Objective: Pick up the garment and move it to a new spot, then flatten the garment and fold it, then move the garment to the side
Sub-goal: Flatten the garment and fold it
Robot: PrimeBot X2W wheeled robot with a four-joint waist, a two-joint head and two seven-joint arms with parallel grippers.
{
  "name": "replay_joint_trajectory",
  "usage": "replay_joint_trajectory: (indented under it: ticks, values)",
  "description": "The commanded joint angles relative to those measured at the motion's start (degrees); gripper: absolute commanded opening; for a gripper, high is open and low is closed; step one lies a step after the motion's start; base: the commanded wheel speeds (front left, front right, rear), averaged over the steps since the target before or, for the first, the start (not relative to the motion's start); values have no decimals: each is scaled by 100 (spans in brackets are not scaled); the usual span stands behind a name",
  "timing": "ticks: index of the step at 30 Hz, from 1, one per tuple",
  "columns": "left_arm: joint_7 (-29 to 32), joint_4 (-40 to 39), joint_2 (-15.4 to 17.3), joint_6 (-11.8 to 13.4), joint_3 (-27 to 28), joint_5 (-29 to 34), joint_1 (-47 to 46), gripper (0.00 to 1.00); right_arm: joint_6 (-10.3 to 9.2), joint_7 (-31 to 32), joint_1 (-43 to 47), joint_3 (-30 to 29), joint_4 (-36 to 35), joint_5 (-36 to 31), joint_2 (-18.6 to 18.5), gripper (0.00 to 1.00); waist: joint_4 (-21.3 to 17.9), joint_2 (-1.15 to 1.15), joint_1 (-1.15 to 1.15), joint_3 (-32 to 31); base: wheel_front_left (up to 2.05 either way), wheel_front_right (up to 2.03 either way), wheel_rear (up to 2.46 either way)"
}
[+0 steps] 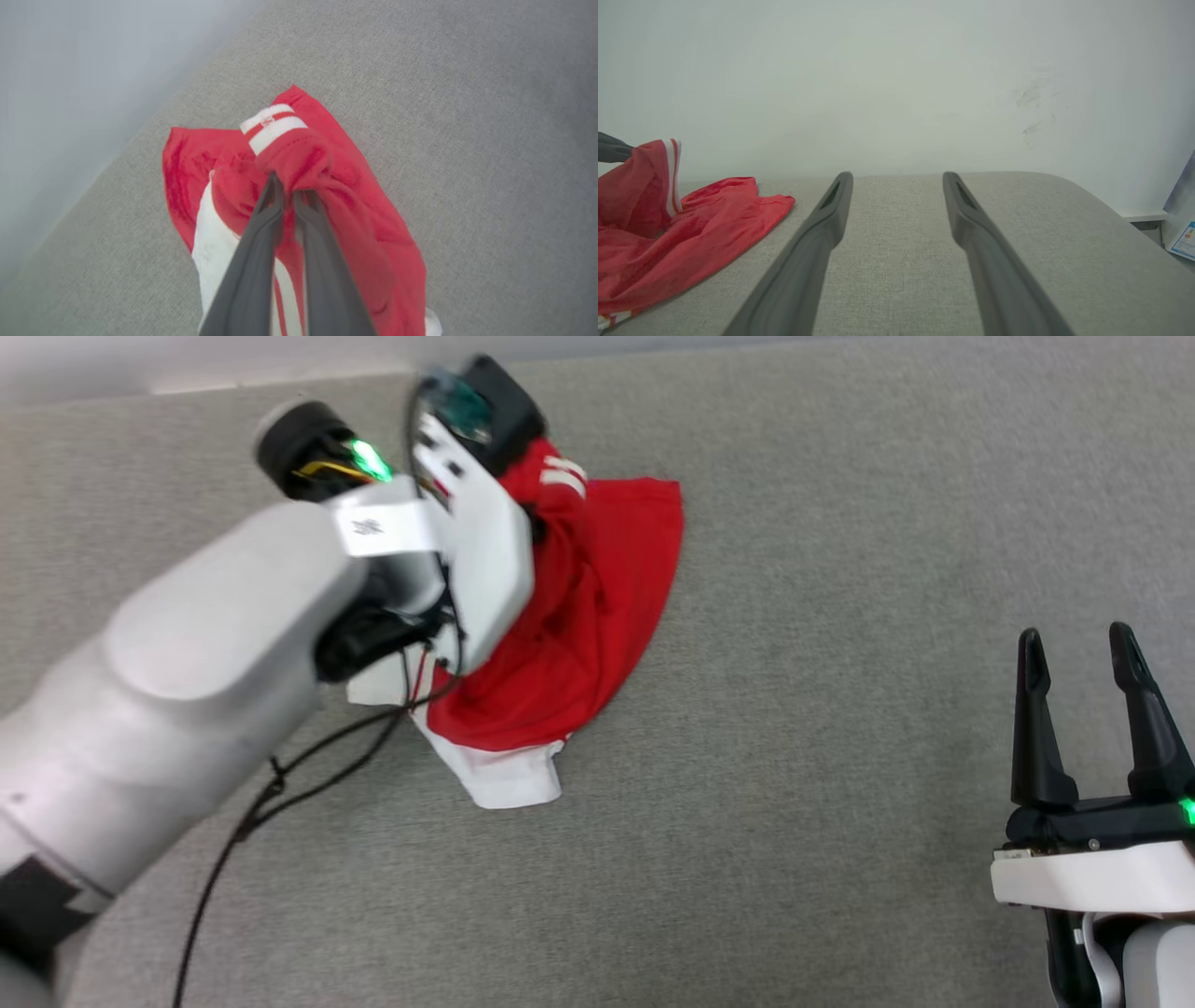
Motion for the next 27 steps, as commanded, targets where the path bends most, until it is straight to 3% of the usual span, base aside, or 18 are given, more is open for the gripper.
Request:
replay_joint_trajectory:
  ticks: [1, 6, 10, 11, 12, 20, 27]
  values:
    - [-32, 111, -128, 4, -79, 8, 24, 0, -2, -11, -90, 20, -23, 23, 10, 100, -137, 0, 0, 136, 0, 0, 0]
    - [-4, 654, -560, 3, -402, 32, 260, 0, -2, -11, -181, 46, -15, 95, 10, 100, -327, 0, 0, 325, 0, 0, 0]
    - [122, 967, -678, 3, -526, 93, 499, 0, -2, -11, -235, 47, 10, 128, 10, 100, -396, 0, 0, 370, 0, 0, 0]
    - [80, 1010, -683, 3, -540, 155, 537, 28, -2, -11, -235, 40, 15, 130, 10, 100, -395, 0, 0, 361, 0, 0, 0]
    - [-9, 1036, -694, 3, -552, 195, 569, 100, -2, -11, -214, 16, 20, 128, 10, 100, -378, 0, 0, 339, 0, 0, 0]
    - [-1812, 975, -598, 80, -263, 605, 285, 100, -2, -11, 64, -61, 67, 13, 9, 100, -71, 0, 0, -104, 0, 0, 0]
    - [-3258, 434, -138, 910, 274, 762, 791, 100, -2, -11, 329, -69, 70, -59, 9, 100, 225, 0, 0, -518, 0, 0, 0]
